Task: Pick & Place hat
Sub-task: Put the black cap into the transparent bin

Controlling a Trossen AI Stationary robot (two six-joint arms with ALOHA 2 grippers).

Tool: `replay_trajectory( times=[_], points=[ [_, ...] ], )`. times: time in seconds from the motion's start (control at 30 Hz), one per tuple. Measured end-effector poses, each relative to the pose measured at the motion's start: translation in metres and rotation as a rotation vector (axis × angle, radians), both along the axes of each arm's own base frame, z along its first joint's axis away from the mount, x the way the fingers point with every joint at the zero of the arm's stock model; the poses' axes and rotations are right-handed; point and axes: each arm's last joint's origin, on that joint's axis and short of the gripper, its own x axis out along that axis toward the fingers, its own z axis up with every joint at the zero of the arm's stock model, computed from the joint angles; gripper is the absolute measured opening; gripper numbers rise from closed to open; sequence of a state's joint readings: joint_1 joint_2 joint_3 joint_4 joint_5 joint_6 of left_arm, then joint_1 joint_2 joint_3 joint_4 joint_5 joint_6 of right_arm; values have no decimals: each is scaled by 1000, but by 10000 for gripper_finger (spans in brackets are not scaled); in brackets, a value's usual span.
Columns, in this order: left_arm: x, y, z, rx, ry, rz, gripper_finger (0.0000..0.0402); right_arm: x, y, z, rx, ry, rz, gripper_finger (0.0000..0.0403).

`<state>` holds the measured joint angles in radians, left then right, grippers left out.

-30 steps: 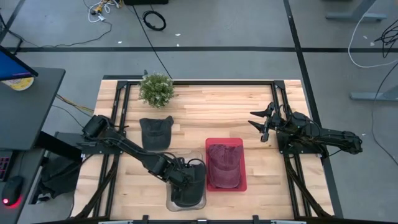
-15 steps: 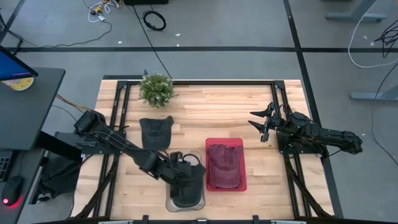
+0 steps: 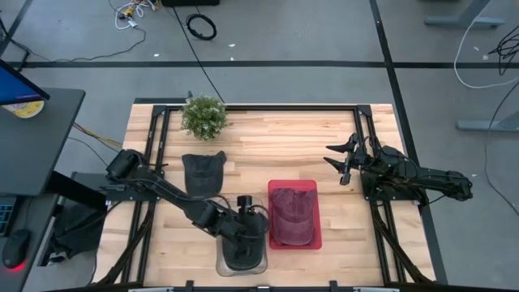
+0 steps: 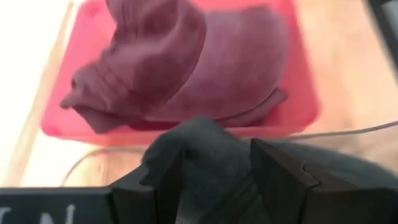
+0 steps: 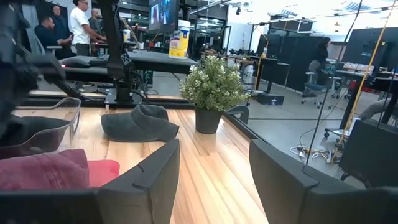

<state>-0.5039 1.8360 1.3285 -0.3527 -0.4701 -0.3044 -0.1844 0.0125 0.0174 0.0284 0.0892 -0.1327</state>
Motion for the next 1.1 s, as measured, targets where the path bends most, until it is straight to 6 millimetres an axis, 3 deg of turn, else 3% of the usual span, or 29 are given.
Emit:
replay_trajectory(
  times=[0.23,0.57,0.87,1.1],
  points=[
    [6,9,-13,-171,88,59,182,0,0,0,0,0,0,199],
    [-9,15,-24,-184,276,160,168,0,0,0,0,0,0,199],
    [-9,15,-24,-171,276,137,167,0,0,0,0,0,0,199],
    [0,10,-20,-146,188,23,167,0,0,0,0,0,0,199]
  ],
)
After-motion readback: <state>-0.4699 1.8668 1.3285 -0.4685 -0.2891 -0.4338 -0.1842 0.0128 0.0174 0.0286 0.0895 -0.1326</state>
